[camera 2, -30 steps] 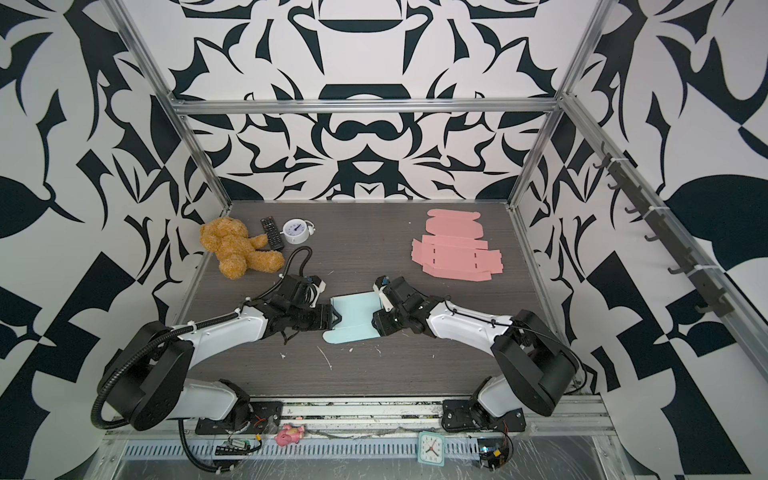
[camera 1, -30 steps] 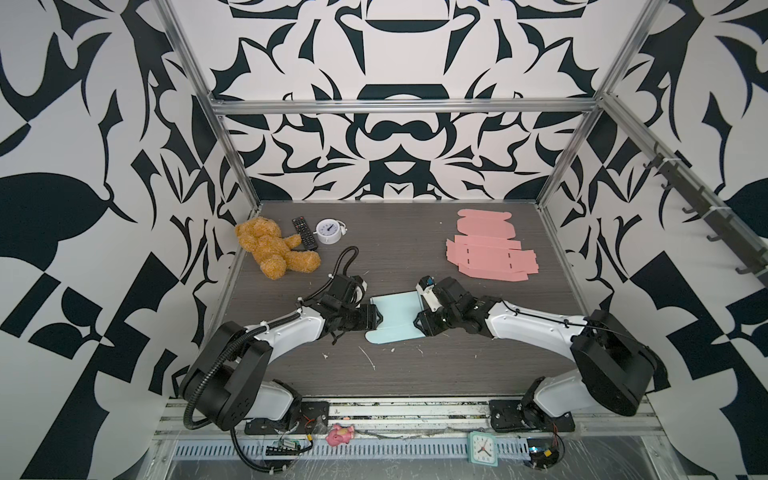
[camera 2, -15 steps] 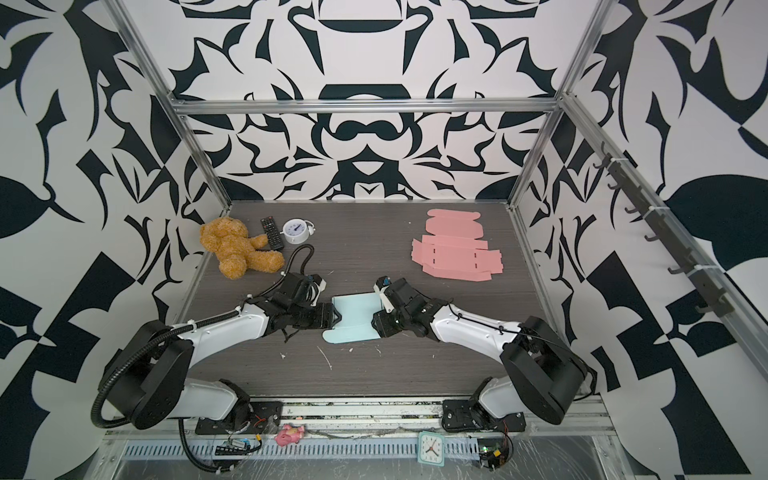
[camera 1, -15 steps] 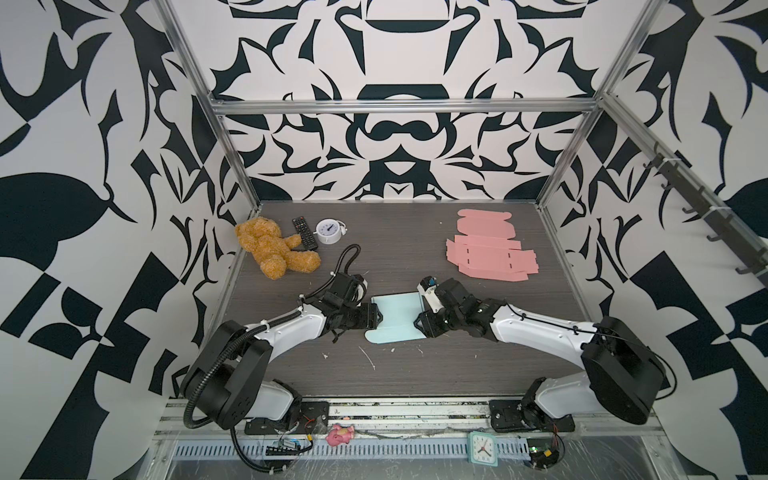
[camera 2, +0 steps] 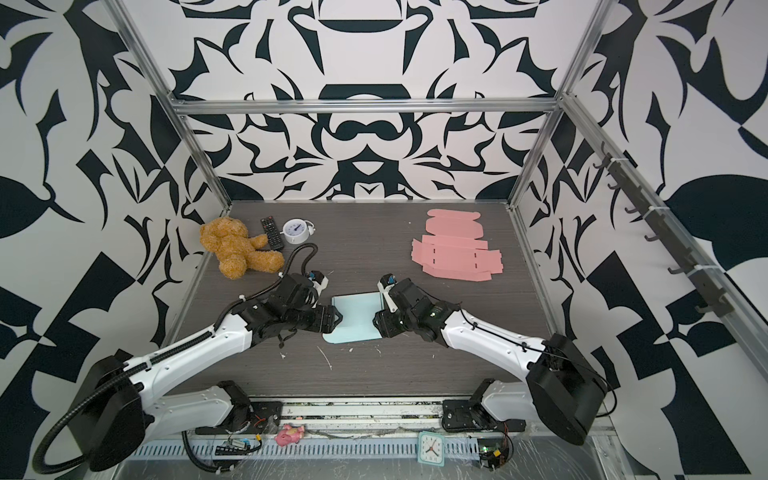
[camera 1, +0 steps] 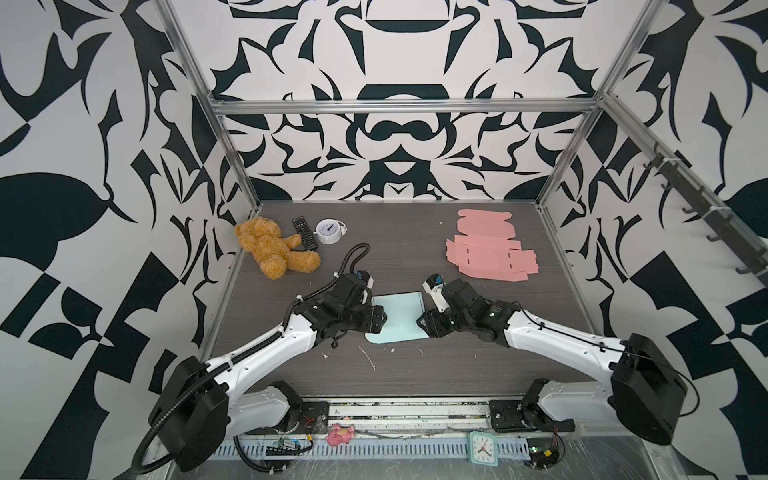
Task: Fold the paper box
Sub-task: 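Lift the tipped box with both grippers, raising it toward the robot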
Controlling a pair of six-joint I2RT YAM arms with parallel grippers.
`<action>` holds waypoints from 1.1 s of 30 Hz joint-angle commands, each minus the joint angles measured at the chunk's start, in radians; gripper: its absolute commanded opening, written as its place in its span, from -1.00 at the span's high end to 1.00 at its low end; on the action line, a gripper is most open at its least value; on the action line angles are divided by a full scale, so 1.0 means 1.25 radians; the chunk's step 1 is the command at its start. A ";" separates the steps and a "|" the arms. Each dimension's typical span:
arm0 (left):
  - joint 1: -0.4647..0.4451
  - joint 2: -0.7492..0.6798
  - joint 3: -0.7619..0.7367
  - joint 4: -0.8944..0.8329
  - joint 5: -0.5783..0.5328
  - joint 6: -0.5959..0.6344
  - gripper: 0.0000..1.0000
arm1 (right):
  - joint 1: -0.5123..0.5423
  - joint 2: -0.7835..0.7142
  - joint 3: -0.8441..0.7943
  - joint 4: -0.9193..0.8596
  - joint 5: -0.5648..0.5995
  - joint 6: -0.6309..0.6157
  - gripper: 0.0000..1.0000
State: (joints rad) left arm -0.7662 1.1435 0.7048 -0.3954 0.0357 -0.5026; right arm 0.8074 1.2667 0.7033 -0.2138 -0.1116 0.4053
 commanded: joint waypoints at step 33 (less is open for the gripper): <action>-0.068 0.044 -0.094 0.096 0.010 -0.127 -0.58 | 0.071 0.064 -0.046 0.052 0.043 0.079 -0.65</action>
State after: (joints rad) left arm -0.8474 1.1965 0.6086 -0.2916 0.0353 -0.6430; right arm 0.8883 1.3453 0.6521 -0.1791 -0.0734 0.4919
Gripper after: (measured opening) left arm 0.792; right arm 0.819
